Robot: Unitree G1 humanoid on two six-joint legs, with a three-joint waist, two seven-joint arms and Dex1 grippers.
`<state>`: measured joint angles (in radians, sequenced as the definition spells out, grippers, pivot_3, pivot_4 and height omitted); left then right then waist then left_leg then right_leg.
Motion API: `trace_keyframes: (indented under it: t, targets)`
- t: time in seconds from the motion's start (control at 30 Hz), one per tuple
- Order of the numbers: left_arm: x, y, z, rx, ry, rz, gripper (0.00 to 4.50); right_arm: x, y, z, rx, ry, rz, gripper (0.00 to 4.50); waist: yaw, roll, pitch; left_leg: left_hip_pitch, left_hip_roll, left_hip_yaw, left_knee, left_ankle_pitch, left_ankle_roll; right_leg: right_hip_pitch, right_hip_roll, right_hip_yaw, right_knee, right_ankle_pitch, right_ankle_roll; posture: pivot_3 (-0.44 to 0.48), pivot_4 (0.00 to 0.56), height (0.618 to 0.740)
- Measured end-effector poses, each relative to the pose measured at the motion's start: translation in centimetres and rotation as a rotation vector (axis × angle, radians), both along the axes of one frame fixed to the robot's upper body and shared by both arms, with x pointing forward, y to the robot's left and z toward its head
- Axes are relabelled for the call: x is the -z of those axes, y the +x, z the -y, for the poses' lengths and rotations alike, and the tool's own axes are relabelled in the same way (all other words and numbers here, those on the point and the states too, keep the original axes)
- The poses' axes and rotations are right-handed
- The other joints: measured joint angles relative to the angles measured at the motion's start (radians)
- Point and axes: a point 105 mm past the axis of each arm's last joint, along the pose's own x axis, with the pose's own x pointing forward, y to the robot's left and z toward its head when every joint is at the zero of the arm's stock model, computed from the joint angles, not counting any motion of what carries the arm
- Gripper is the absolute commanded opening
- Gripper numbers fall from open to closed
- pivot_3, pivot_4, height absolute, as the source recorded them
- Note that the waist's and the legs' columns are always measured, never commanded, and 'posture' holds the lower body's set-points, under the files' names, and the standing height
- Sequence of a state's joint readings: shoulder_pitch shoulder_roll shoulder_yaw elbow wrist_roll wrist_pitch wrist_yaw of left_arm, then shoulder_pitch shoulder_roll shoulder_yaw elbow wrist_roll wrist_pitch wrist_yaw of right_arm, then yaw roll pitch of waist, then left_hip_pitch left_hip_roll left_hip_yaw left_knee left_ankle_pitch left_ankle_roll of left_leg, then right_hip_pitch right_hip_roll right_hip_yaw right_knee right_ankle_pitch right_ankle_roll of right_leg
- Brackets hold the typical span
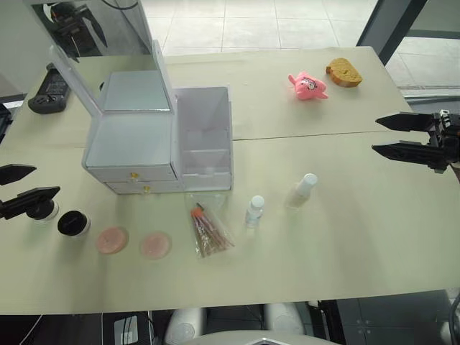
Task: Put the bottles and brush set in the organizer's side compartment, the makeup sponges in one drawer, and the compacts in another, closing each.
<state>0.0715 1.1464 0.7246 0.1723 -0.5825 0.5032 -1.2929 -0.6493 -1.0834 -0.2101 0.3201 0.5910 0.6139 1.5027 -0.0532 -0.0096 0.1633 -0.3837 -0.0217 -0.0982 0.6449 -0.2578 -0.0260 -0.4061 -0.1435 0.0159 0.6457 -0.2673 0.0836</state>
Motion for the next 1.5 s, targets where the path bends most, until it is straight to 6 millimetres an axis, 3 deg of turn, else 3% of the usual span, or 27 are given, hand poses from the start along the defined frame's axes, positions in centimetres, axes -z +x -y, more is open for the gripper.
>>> trace_keyframes:
  t: [0.3,0.53,0.67,0.73,0.83,0.97,1.23,1.33,1.5]
  targets:
    - [-2.2,0.7,-0.2,0.014,-0.035,0.055,4.45,1.7,-0.1,0.8,0.018,-0.004,0.006,4.50,0.007,-0.001,0.001,0.000,0.000,0.000,0.001,0.000,0.000,0.000,0.000,0.000,0.001,0.000,0.000,0.000,0.150,0.740]
    - [-2.8,1.5,0.3,0.042,-0.043,0.073,4.45,1.2,-0.3,0.7,0.027,-0.006,0.045,4.50,0.005,-0.001,0.001,0.000,0.000,0.000,0.001,0.000,0.000,0.000,0.000,-0.001,0.001,0.000,0.000,0.000,0.150,0.740]
    - [-3.6,2.5,1.6,0.089,-0.052,0.091,4.45,1.1,-0.5,0.3,0.043,-0.003,0.071,4.50,0.009,-0.001,0.001,0.000,0.000,0.000,0.002,0.000,0.000,0.000,0.000,-0.001,0.002,0.000,0.000,0.000,0.150,0.740]
    - [-4.7,3.3,3.8,0.170,-0.078,0.098,4.45,1.1,-0.9,0.2,0.056,-0.009,0.073,4.50,0.016,-0.002,0.001,-0.003,-0.001,-0.003,0.006,0.000,0.000,0.001,0.000,-0.002,0.002,0.000,0.000,0.000,0.150,0.740]
    - [-7.1,3.7,9.1,0.383,-0.058,0.130,4.45,0.9,-1.8,-0.3,0.078,-0.035,0.115,4.50,0.022,-0.003,0.002,-0.007,-0.001,-0.004,0.014,-0.001,0.001,0.001,0.000,-0.003,0.004,0.000,0.000,0.000,0.150,0.740]
    - [-8.8,3.8,15.2,0.624,-0.044,0.159,4.45,1.0,-2.6,-0.7,0.163,-0.083,0.182,4.50,0.021,-0.003,0.001,-0.006,-0.002,-0.004,0.016,-0.001,0.002,0.002,0.000,-0.003,0.004,0.000,0.001,0.000,0.150,0.740]
    - [-7.3,5.1,22.8,0.855,-0.028,0.023,4.45,2.6,-6.2,-2.1,0.248,-0.125,0.148,4.50,0.017,-0.004,0.002,-0.007,-0.003,-0.005,0.019,-0.002,0.004,0.004,0.000,-0.003,0.004,0.000,0.001,0.000,0.150,0.740]
    - [-7.0,4.9,24.8,0.939,-0.020,0.010,4.45,3.7,-7.3,-2.6,0.301,-0.149,0.150,4.50,0.017,-0.004,0.002,-0.007,-0.003,-0.005,0.020,-0.003,0.005,0.004,0.000,-0.002,0.004,0.000,0.001,0.000,0.150,0.740]
    - [-7.0,4.2,26.6,1.049,0.034,0.087,4.45,5.0,-7.2,-3.4,0.370,-0.162,0.151,4.50,0.010,-0.004,0.002,-0.005,-0.003,-0.005,0.020,-0.003,0.005,0.005,0.000,-0.002,0.002,0.000,0.001,0.000,0.150,0.740]
